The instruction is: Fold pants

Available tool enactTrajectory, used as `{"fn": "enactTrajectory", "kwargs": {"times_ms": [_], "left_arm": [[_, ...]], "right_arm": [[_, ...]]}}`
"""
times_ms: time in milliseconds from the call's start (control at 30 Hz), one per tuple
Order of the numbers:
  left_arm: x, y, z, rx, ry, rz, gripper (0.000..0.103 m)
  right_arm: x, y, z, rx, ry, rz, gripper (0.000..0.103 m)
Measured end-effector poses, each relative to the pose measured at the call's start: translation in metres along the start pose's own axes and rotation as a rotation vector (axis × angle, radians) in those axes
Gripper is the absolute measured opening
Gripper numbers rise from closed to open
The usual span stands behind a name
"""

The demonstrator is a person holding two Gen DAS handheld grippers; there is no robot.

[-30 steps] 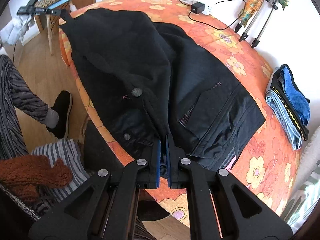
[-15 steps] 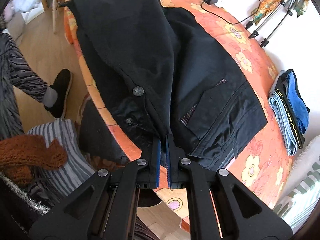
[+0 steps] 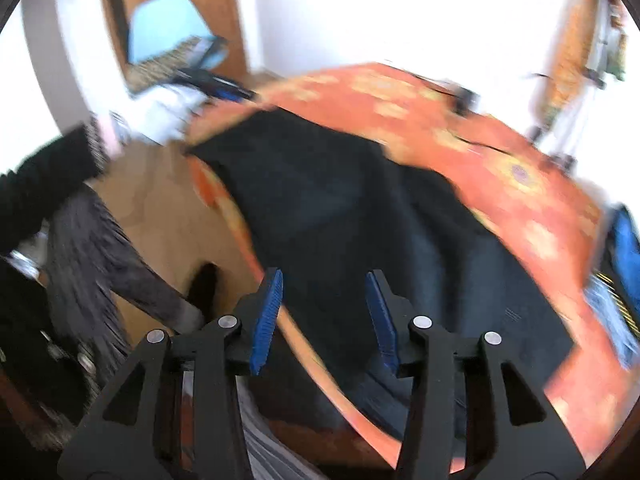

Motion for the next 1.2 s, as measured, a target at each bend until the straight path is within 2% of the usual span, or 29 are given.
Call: {"fn": "enactTrajectory", "kwargs": {"times_ms": [67,133,267,367,533,600,667,700,733,833,867,967,1133,1167,1200], "left_arm": [[0.000,0.001,0.005,0.007,-0.011,0.007,0.047],[0.000,-0.001,0.009,0.017,-0.022,-0.001,0.047],[-0.004,-0.002,0.019,0.021,-0.047,-0.013,0.047],[-0.007,-0.003,0.027,0.033,-0.062,-0.012,0.047],[-0.008,-0.001,0.031,0.035,-0.064,-0.012,0.046],[-0.008,-0.002,0.032,0.043,-0.063,-0.007,0.034],[-0.008,-0.003,0.033,0.054,-0.057,-0.002,0.016],[-0.008,-0.004,0.032,0.054,-0.056,-0.002,0.014],[-0.008,-0.004,0.032,0.057,-0.047,0.002,0.012],[-0.006,-0.004,0.030,0.066,-0.028,0.021,0.006],[-0.006,-0.004,0.029,0.064,-0.024,0.019,0.005],[-0.003,-0.003,0.024,0.040,-0.008,0.013,0.004],[-0.002,0.003,0.022,0.005,0.004,0.015,0.004],[-0.003,0.005,0.023,-0.015,-0.004,0.010,0.005],[-0.003,0.005,0.024,-0.005,-0.003,0.011,0.009]], "right_arm": [[0.020,-0.023,0.028,0.069,0.034,-0.021,0.046],[0.031,-0.045,0.055,0.103,0.036,-0.057,0.047],[0.033,-0.072,0.103,0.176,0.002,-0.074,0.049],[0.032,-0.084,0.132,0.158,-0.015,-0.111,0.049],[0.037,-0.083,0.158,0.156,-0.030,-0.100,0.049],[0.036,-0.083,0.163,0.141,-0.040,-0.124,0.049],[0.037,-0.081,0.167,0.103,-0.045,-0.147,0.049],[0.037,-0.079,0.168,0.097,-0.048,-0.146,0.049],[0.038,-0.078,0.170,0.096,-0.049,-0.144,0.044],[0.039,-0.073,0.174,0.081,-0.052,-0.143,0.018],[0.039,-0.072,0.175,0.081,-0.057,-0.135,0.012],[0.038,-0.067,0.180,0.100,-0.069,-0.112,0.008],[0.034,-0.067,0.184,0.093,-0.074,-0.113,0.008],[0.034,-0.067,0.184,0.091,-0.074,-0.113,0.008],[0.034,-0.067,0.184,0.093,-0.073,-0.113,0.008]]}}
Point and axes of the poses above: each gripper's, at about its wrist camera, not at the fingertips, and z roughly the way its jaws point, y to its right, x to its top, the point moved 10 cm from there along z, roughly the way its jaws point, and after that the axes turned 6 degrees about x, right-handed, at the moved point
